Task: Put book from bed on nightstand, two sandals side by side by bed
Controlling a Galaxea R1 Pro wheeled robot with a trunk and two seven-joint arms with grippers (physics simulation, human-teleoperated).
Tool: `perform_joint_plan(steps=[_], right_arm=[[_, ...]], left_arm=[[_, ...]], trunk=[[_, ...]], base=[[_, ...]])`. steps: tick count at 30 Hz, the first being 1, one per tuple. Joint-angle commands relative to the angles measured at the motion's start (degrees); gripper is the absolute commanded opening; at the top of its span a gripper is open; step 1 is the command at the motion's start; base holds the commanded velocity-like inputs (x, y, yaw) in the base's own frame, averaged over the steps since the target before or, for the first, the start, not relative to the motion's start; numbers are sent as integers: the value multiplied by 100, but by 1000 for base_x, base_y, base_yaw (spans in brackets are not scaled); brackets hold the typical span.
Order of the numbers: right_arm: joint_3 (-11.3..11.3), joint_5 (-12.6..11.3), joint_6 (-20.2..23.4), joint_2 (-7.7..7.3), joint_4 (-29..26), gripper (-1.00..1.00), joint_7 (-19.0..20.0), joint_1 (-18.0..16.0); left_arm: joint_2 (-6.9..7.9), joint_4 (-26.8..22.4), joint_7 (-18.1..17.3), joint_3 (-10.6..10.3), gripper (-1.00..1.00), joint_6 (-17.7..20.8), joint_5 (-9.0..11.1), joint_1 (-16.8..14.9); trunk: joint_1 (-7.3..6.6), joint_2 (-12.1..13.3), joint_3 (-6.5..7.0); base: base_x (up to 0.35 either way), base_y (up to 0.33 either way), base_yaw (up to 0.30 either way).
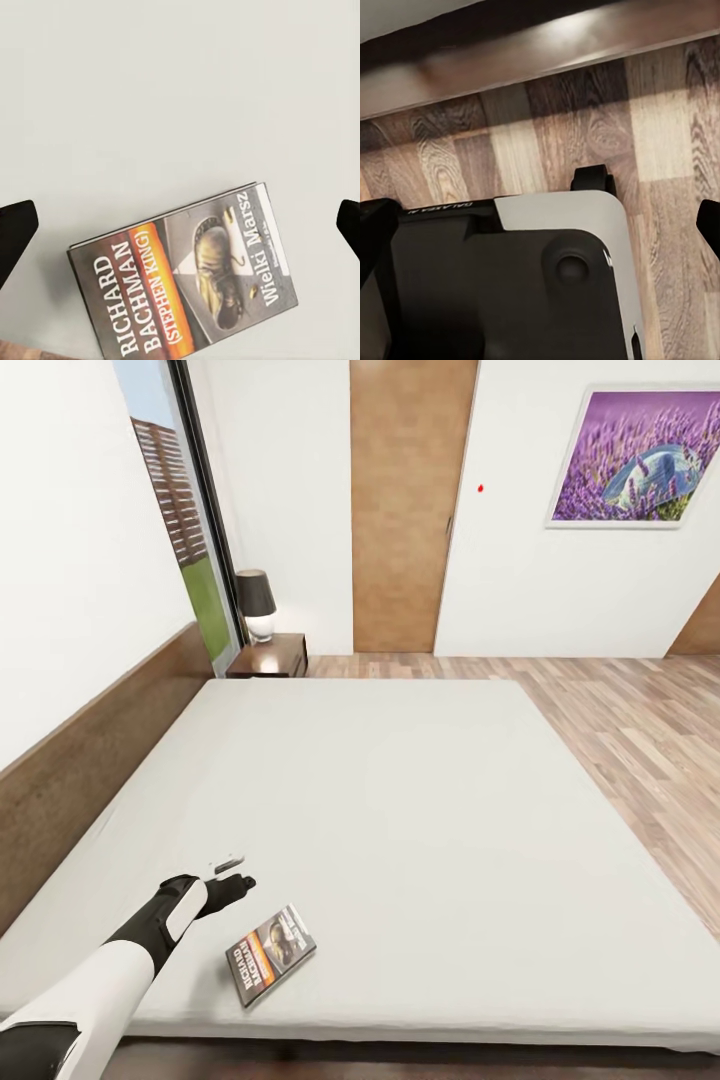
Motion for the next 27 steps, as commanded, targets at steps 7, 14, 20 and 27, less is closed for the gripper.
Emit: perform_joint_plan(steps=[7, 14, 20, 27], right_arm=[[39, -61, 4, 1, 17, 100, 39, -6], [37, -61, 6, 1, 17, 100, 41, -7], [35, -61, 5, 1, 16, 100, 41, -7], [37, -61, 7, 1, 15, 100, 41, -6]], left_arm=[[0, -12, 45, -24, 100, 24, 66, -1], [4, -12, -381, -21, 100, 41, 74, -1], [27, 4, -973, -12, 100, 49, 74, -1], [31, 93, -1073, -5, 100, 33, 66, -1]], trunk=[[155, -287, -132], [309, -567, -258], [440, -808, -365], [594, -1089, -491]], base=[[0, 0, 0], [0, 0, 0], [0, 0, 0], [0, 0, 0]])
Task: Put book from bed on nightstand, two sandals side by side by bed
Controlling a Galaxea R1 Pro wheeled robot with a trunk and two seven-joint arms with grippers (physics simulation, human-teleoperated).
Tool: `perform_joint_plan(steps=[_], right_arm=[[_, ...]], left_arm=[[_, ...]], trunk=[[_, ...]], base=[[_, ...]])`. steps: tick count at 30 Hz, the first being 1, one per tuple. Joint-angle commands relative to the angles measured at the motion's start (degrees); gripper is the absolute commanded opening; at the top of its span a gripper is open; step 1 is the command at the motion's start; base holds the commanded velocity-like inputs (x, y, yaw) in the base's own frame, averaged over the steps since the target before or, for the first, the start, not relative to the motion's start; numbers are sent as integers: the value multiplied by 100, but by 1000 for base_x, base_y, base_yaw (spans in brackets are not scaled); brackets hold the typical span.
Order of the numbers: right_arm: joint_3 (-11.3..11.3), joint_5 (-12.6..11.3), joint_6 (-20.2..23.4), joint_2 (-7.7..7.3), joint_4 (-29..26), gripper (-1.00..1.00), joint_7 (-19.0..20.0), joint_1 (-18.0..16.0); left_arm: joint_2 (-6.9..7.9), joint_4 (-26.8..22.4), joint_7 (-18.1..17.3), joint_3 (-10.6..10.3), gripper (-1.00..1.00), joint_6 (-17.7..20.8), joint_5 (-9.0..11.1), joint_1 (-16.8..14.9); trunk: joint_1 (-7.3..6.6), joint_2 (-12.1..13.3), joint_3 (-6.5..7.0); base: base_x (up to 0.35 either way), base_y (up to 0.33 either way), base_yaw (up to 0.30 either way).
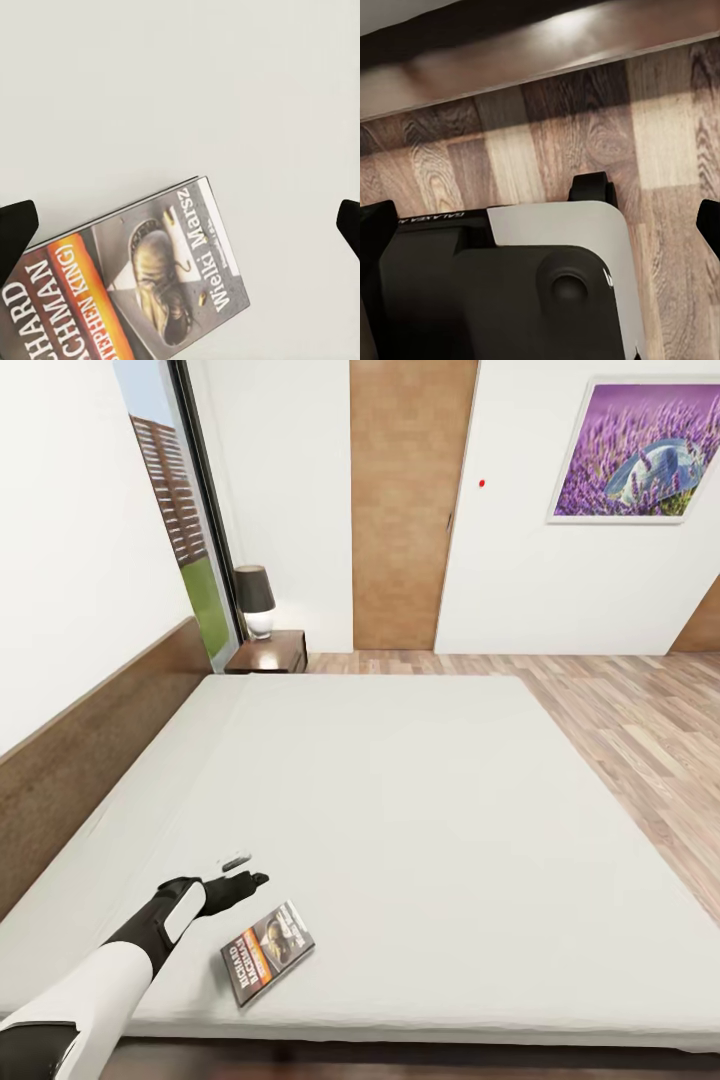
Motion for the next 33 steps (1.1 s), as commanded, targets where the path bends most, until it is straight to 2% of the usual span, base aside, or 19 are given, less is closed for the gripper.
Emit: perform_joint_plan(steps=[1, 11, 13, 20, 26, 33], right_arm=[[37, -61, 6, 1, 17, 100, 35, -9], [39, -61, 7, 1, 18, 100, 35, -8], [40, -61, 7, 1, 19, 100, 35, -9], [37, -61, 7, 1, 17, 100, 34, -9], [37, -61, 7, 1, 16, 100, 35, -8], [38, -61, 6, 1, 17, 100, 34, -10]], left_arm=[[7, -1, -7, -20, 100, 20, 27, -2], [44, 4, -6, 1, 100, 2, 23, -2], [109, 5, 2, 11, 100, -59, 21, -2], [154, 5, 53, 15, 100, -275, 15, -2], [142, 5, 152, 22, 100, -304, 23, -2], [128, 5, 165, 24, 100, -306, 28, -2]], trunk=[[23, -45, -23], [242, -446, -203], [286, -526, -239], [440, -807, -365], [440, -807, -365], [594, -1088, -490]], base=[[0, 0, 0], [0, 0, 0], [0, 0, 0], [0, 0, 0], [0, 0, 0], [0, 0, 0]])
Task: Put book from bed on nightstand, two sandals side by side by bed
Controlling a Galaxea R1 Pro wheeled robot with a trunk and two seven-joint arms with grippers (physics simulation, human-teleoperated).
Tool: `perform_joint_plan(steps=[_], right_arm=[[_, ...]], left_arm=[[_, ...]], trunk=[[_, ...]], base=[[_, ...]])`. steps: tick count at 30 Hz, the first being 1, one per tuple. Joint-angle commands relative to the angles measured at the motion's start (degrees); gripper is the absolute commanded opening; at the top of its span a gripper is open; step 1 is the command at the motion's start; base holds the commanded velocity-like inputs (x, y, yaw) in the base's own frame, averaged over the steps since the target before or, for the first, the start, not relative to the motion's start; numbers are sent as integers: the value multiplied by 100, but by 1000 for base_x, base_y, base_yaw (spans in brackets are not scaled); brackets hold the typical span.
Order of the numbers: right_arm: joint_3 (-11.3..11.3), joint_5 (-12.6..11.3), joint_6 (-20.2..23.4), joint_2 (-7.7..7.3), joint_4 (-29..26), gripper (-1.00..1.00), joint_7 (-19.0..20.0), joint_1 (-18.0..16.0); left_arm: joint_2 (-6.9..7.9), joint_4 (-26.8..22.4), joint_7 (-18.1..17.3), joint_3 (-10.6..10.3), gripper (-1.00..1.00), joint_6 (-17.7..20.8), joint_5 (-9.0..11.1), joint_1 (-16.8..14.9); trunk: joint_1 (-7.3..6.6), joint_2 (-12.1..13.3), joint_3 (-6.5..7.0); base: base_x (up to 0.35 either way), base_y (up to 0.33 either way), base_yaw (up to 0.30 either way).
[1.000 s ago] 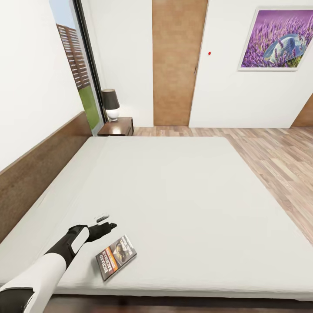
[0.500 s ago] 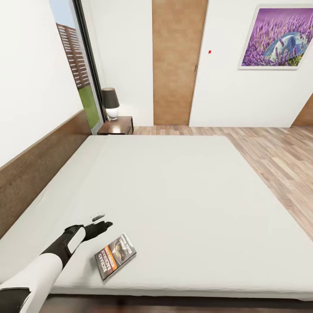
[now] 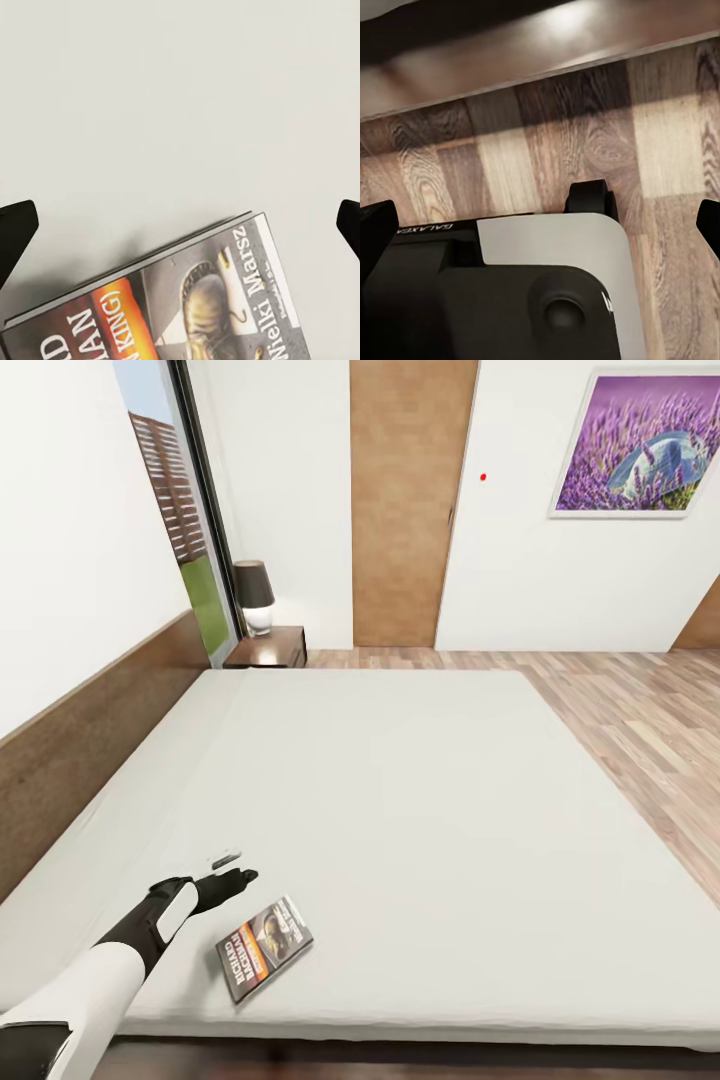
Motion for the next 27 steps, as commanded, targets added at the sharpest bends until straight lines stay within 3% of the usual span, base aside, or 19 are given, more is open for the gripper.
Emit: perform_joint_plan(steps=[1, 24, 27], right_arm=[[40, -61, 6, 1, 16, 100, 35, -7], [38, -61, 7, 1, 16, 100, 35, -6], [39, -61, 7, 1, 16, 100, 35, -6]], left_arm=[[4, -5, -2, -16, 100, 23, 29, -2], [4, -5, -10, -16, 100, 23, 29, -2], [4, -5, -10, -16, 100, 23, 29, -2]], trunk=[[22, -44, -23], [528, -967, -436], [528, -967, -436]], base=[[0, 0, 0], [0, 0, 0], [0, 0, 0]])
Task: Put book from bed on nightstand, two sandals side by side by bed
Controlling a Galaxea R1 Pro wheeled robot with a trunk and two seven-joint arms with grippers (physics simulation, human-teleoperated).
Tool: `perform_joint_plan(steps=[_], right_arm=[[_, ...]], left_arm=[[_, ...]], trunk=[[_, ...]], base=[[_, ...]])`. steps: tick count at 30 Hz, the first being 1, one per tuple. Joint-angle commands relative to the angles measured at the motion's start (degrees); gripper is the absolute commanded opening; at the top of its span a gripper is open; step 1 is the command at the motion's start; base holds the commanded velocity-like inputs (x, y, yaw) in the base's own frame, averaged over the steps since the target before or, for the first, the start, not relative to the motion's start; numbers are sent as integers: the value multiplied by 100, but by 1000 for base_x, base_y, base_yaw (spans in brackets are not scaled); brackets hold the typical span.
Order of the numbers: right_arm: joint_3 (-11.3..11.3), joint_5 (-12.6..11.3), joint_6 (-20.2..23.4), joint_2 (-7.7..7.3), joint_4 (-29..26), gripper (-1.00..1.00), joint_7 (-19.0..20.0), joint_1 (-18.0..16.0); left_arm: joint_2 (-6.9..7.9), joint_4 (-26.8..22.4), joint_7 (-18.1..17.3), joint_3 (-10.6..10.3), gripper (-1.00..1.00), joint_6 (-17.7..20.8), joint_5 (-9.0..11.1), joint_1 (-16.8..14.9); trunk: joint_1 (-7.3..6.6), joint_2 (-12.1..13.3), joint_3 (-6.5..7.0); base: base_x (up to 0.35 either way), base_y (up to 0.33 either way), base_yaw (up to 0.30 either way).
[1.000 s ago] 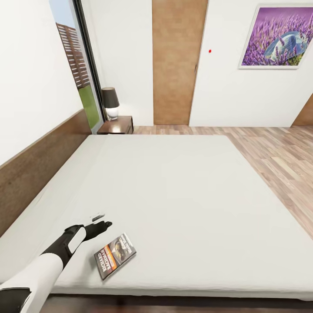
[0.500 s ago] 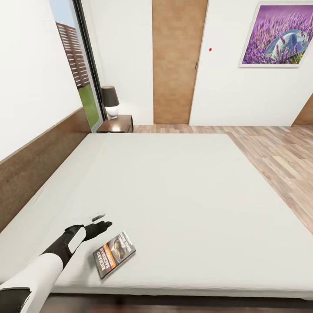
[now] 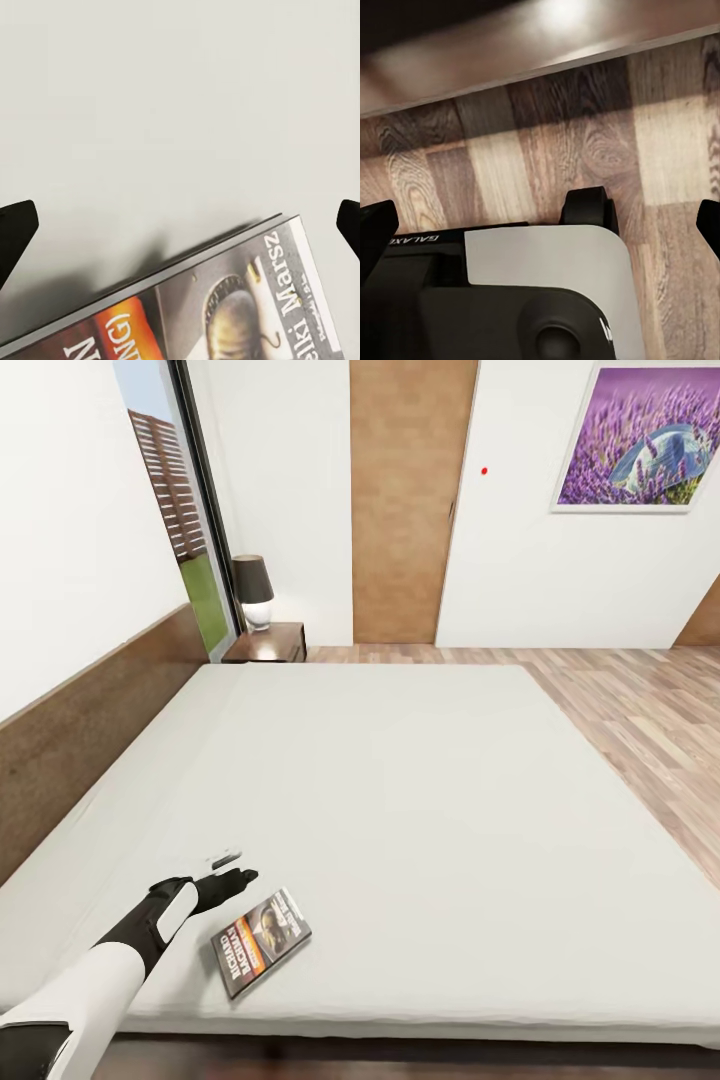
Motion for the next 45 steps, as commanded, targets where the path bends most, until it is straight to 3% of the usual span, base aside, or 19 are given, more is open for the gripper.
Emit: perform_joint_plan(steps=[1, 18, 33, 40, 45], right_arm=[[40, -61, 6, 1, 16, 100, 34, -7], [41, -61, 6, 1, 16, 100, 34, -7], [40, -61, 6, 1, 16, 100, 32, -9], [39, -61, 6, 1, 16, 100, 34, -7], [38, -61, 6, 1, 16, 100, 31, -7]], left_arm=[[4, -5, -2, -16, 100, 23, 29, -2], [4, -5, -2, -16, 100, 31, 29, -2], [4, 23, -10, -16, 100, 32, 36, -2], [10, 536, -33, -15, 100, -44, 46, -1], [6, 609, -36, -16, 100, -127, 46, -2]], trunk=[[0, -2, -4], [329, -604, -274], [329, -604, -274], [329, -604, -274], [329, -604, -274]], base=[[0, 0, 0], [0, 0, 0], [0, 0, 0], [0, 0, 0], [0, 0, 0]])
